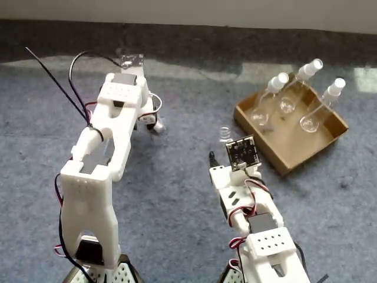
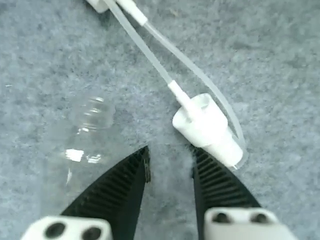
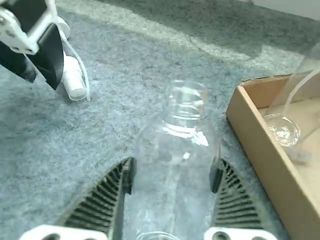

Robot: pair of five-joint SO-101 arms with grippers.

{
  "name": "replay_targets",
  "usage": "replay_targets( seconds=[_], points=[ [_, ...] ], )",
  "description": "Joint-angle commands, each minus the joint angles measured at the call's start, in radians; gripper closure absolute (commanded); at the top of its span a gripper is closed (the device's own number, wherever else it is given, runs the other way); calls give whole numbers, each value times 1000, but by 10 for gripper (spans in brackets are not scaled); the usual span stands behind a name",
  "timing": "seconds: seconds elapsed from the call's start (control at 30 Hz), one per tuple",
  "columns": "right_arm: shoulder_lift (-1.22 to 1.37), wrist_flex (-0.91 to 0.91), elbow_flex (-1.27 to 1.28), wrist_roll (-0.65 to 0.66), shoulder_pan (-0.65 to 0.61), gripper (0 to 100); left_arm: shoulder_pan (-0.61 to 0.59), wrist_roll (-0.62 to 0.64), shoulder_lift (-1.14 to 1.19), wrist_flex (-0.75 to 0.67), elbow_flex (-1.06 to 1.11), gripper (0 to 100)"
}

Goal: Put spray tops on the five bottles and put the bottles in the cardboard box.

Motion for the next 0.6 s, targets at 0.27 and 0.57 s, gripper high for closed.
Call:
replay_targets(
  seconds=[0.27,0.57],
  points=[
    [-24,-30,-12,0,12,878,12,15,-5,63,-182,891],
    [-24,-30,-12,0,12,878,12,15,-5,-51,-53,891]
  ],
)
